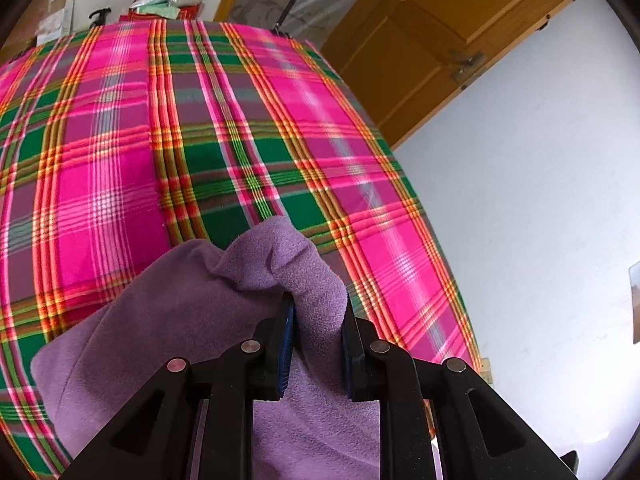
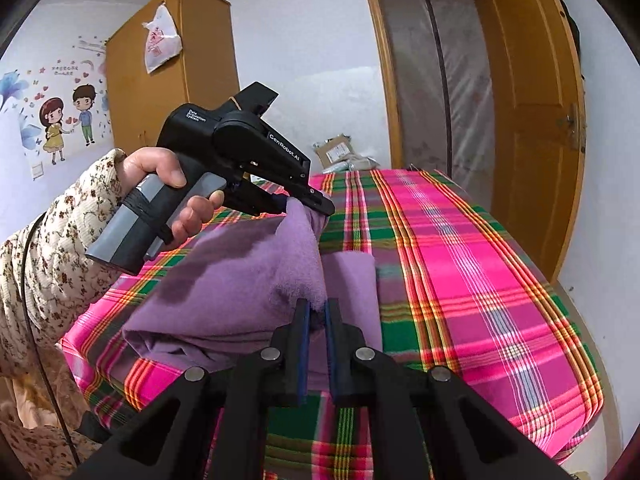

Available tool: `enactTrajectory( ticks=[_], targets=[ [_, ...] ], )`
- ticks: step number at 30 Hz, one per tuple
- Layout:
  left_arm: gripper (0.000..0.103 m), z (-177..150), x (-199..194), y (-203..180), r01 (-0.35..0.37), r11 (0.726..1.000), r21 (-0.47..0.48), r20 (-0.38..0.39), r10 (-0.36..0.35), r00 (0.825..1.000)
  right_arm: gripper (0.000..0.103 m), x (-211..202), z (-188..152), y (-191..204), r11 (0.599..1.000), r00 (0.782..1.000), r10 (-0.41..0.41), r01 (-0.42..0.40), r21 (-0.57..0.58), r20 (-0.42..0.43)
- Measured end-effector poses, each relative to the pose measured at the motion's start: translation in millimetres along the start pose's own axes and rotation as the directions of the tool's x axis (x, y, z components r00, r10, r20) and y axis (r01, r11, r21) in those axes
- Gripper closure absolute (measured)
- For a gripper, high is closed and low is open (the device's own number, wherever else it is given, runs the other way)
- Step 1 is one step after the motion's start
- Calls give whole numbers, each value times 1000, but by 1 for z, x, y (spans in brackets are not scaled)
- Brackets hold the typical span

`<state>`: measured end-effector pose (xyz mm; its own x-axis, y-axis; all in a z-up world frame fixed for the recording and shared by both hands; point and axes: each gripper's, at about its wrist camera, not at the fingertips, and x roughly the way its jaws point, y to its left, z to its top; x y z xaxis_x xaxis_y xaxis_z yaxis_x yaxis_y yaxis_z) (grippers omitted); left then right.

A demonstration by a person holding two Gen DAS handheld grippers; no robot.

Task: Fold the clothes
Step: 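Lift the gripped sweater edge with both grippers and fold it over the stack, then open both grippers and release the folded sweater onto the stack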

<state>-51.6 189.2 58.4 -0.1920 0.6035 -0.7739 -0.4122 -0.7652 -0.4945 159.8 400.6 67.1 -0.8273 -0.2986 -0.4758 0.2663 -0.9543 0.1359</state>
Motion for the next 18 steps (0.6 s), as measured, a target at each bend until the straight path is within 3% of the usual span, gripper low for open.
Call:
enactTrajectory(
  ticks=[11,18],
  targets=[
    [77,-2,10,1,13,1000,6,-27,-13,1000,96,9,-12,-8,1000,999,-2,3,29,-46],
    [72,-13,-21,7,91,996,-5,44,-90,995,96,9,-19,-13,998,998,-3,7,61,-68]
  ],
)
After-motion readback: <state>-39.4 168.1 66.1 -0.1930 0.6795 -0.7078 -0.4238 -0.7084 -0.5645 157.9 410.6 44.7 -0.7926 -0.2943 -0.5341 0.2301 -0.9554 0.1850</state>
